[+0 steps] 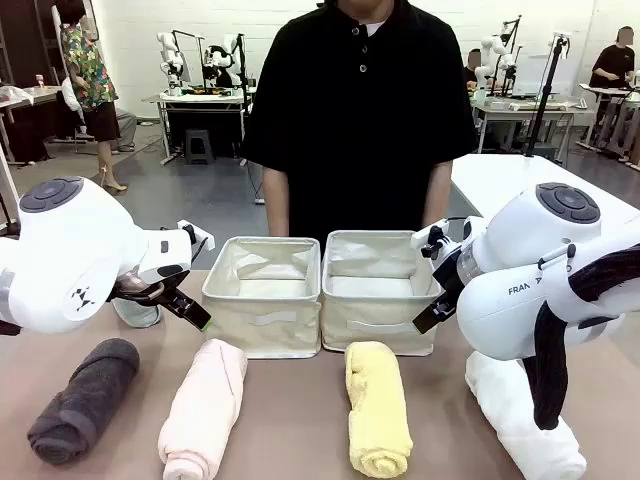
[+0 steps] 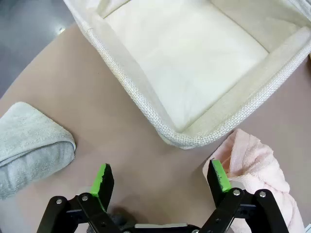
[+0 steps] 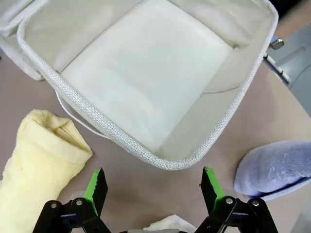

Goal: Sort the towels based on their folding style.
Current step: Pick up one triangle-folded towel and place it in the left Fabric basket.

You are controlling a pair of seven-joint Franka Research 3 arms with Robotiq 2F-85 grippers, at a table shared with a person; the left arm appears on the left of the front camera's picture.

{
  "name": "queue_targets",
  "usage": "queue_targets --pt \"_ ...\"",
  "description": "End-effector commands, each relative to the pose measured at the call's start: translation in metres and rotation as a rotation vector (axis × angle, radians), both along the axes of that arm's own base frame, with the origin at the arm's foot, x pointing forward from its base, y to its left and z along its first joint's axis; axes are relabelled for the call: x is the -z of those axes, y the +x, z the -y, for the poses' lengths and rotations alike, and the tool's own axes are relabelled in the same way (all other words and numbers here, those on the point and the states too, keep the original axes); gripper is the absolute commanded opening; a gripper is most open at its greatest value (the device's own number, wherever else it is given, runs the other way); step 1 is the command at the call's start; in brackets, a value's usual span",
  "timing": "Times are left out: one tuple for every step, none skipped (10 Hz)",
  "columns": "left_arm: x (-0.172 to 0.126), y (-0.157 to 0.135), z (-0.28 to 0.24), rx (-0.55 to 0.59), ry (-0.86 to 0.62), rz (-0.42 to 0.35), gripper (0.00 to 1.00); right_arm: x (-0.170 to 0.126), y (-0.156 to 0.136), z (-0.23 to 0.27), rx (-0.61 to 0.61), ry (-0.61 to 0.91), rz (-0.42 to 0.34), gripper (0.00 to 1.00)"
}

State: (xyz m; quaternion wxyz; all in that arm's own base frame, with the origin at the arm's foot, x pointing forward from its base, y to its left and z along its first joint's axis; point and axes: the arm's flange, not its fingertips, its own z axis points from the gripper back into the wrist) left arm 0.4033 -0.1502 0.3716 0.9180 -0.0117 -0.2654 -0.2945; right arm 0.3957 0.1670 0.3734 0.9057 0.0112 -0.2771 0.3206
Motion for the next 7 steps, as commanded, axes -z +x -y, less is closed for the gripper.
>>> queue_targets --pt "0.0 0.0 0.0 0.0 0.0 0.0 1.0 0.0 0.0 0.0 0.0 0.0 0.0 1.0" --pt "0.0 0.0 0.0 0.0 0.0 0.0 1.0 0.0 0.0 0.0 0.0 0.0 0.0 1.0" --pt "0.0 0.0 0.0 0.0 0.0 0.0 1.0 0.0 0.0 0.0 0.0 0.0 0.0 1.0" --pt "0.0 0.0 0.0 0.0 0.0 0.0 1.0 0.0 0.0 0.0 0.0 0.0 0.0 1.0" --pt "0.0 0.0 0.0 0.0 0.0 0.0 1.0 0.0 0.0 0.0 0.0 0.0 0.0 1.0" --pt "0.0 0.0 0.0 0.0 0.0 0.0 1.0 0.0 0.0 0.0 0.0 0.0 0.0 1.0" --pt "0.0 0.0 0.0 0.0 0.0 0.0 1.0 0.0 0.0 0.0 0.0 0.0 0.0 1.0"
